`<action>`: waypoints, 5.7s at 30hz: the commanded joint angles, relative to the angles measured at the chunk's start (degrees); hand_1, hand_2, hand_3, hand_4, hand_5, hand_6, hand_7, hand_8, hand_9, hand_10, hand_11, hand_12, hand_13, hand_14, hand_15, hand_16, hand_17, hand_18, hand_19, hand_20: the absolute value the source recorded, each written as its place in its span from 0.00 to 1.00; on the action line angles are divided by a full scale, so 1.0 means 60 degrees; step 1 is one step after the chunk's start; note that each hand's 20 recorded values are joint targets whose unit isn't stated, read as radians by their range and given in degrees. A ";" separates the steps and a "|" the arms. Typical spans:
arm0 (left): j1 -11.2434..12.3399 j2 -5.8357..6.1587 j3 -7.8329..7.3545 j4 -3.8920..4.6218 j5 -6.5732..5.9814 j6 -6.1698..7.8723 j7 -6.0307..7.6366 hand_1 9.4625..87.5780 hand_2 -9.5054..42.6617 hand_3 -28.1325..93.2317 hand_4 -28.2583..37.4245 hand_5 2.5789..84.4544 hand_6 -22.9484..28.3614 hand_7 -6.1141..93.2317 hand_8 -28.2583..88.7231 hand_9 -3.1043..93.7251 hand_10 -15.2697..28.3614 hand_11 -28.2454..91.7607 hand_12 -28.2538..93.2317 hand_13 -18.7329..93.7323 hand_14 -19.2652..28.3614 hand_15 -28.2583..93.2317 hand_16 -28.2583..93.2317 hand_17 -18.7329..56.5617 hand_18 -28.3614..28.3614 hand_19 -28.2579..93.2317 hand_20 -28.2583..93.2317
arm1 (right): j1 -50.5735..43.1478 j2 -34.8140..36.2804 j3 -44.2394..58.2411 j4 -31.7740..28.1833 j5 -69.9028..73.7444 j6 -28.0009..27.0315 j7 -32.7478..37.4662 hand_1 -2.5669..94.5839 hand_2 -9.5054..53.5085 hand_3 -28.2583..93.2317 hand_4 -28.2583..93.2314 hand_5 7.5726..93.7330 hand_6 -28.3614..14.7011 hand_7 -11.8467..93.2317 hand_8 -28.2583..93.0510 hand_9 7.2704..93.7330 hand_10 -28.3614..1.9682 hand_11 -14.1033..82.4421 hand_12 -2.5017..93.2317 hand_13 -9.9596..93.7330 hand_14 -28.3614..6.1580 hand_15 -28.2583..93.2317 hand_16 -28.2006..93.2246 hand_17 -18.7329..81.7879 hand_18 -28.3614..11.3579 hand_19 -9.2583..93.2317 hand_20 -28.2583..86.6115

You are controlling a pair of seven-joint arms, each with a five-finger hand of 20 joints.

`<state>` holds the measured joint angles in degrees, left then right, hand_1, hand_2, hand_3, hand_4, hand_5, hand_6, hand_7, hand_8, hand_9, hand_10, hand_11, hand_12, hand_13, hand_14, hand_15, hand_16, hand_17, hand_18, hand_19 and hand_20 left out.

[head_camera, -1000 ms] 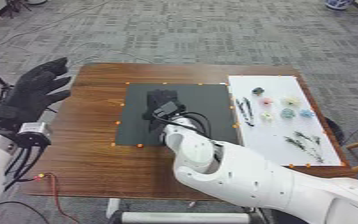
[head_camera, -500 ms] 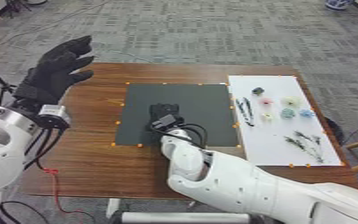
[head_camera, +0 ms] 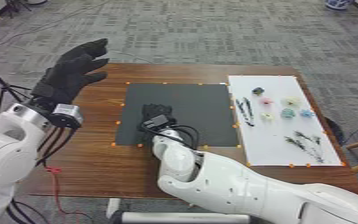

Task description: Arrange flowers

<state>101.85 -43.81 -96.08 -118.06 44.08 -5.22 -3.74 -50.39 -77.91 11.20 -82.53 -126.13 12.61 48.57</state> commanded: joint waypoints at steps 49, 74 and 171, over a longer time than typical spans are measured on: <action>0.1966 -0.0457 -0.1751 -0.0826 0.0050 0.0442 0.0552 0.21 0.03 0.81 0.04 0.22 0.47 0.26 0.17 0.17 0.54 0.34 0.42 0.20 0.64 0.53 0.22 0.06 0.85 0.55 0.32 | -0.3063 0.2386 0.4246 -0.2897 -0.0170 -0.6395 -0.9294 0.31 0.38 1.00 0.13 0.31 0.74 0.27 0.13 0.72 0.53 0.80 0.57 0.78 0.46 0.94 0.52 0.49 0.16 0.90 0.66; 0.1795 -0.0421 -0.1542 -0.0756 0.0052 0.0471 0.0574 0.21 0.03 0.81 0.04 0.22 0.47 0.26 0.17 0.17 0.54 0.34 0.42 0.20 0.64 0.53 0.22 0.06 0.85 0.55 0.32 | -0.1831 0.1867 0.3225 -0.1728 -0.0185 -0.5811 -0.7677 0.25 0.46 1.00 0.16 0.33 0.70 0.29 0.11 0.80 0.52 0.85 0.43 0.83 0.50 0.94 0.51 0.53 0.13 0.94 0.64; 0.2271 -0.0626 -0.1908 -0.0878 0.0020 0.0608 0.0597 0.21 0.04 0.81 0.04 0.22 0.47 0.26 0.17 0.17 0.54 0.34 0.42 0.20 0.64 0.53 0.22 0.06 0.85 0.55 0.32 | -0.4129 0.3789 0.5619 -0.3953 0.3233 -0.5630 -0.8329 0.24 0.32 1.00 0.10 0.41 0.74 0.29 0.11 0.79 0.51 0.84 0.43 0.82 0.49 0.94 0.52 0.52 0.12 0.93 0.65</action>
<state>114.78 -46.88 -106.97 -122.81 44.17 -2.13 -0.09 -73.92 -57.53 46.20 -102.78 -104.33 -26.35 -0.55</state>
